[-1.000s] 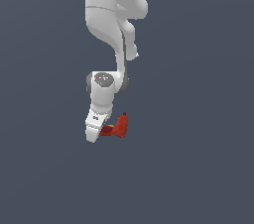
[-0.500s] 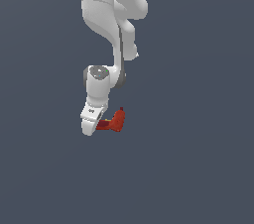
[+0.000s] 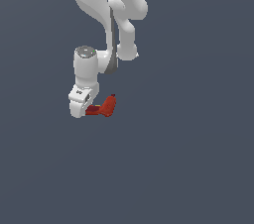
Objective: Pick up the object and move it to a goal position.
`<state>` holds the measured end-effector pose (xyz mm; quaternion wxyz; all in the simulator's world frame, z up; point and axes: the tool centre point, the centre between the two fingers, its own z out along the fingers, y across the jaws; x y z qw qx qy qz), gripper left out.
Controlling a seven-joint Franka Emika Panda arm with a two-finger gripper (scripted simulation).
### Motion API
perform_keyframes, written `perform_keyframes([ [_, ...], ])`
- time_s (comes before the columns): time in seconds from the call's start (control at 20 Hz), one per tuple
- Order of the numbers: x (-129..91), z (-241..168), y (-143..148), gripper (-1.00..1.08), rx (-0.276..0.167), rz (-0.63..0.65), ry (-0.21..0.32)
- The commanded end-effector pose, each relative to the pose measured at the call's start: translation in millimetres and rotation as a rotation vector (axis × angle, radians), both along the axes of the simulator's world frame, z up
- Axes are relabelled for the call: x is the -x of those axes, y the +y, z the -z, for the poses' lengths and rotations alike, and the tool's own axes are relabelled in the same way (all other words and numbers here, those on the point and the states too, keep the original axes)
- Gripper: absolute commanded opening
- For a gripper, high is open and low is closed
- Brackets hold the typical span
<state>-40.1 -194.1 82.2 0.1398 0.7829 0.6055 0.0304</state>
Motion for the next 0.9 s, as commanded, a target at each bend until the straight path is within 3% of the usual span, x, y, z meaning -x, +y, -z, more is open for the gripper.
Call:
perform_keyframes([
  [0.0,15,-14,-13,-1.0,0.002,0.0,-0.004],
  [0.4,49,-42,-44,-1.0,0.002,0.0,-0.002],
  [0.85,59,-52,-54,-1.0,0.0,0.001,-0.002],
])
